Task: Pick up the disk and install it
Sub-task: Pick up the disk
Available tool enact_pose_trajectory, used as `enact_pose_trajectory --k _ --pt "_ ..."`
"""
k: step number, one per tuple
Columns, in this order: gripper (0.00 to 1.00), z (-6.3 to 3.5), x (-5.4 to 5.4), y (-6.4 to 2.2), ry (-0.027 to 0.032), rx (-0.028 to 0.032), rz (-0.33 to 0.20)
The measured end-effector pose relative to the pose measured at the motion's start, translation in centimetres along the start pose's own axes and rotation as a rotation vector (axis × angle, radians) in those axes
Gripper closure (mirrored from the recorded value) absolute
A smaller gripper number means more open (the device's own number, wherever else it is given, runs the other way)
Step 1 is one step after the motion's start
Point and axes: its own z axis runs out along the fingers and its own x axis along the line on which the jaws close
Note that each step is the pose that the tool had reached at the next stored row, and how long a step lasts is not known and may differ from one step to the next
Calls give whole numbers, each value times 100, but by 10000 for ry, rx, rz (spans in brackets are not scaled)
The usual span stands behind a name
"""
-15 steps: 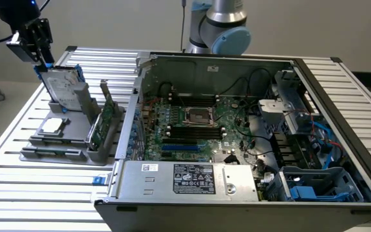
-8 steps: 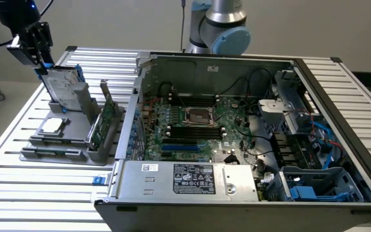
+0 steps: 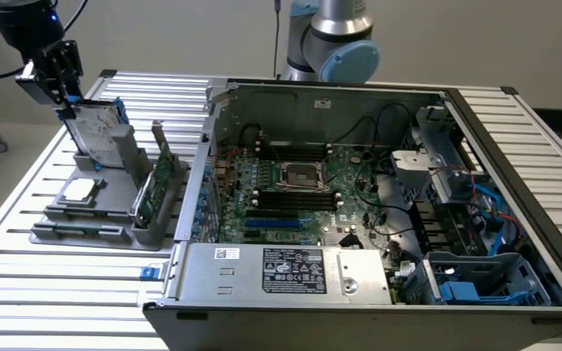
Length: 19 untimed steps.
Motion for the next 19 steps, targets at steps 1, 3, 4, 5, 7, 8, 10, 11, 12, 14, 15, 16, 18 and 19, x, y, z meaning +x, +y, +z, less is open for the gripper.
enact_pose_trajectory --k 1,3,4,5,7,8,10,11,12,14,15,16,18,19 --pt "52 5 0 1 16 0 0" --pt "52 10 0 2 56 -2 -2" --pt "52 13 0 2 78 -2 -2" --pt "52 16 -1 3 101 -2 -3" --pt "52 24 0 3 132 -1 -5" --pt "52 30 0 3 133 0 -5" --pt "52 45 -2 4 134 -2 -5" --pt "52 57 -2 4 134 -1 -4" --pt "52 69 -2 6 134 2 -4" --pt "52 88 -3 7 134 3 -4" --pt "52 97 -3 9 134 3 -5" --pt "52 108 -4 11 130 3 -4" --pt "52 125 -5 17 114 2 10" --pt "52 131 -5 21 107 1 27"
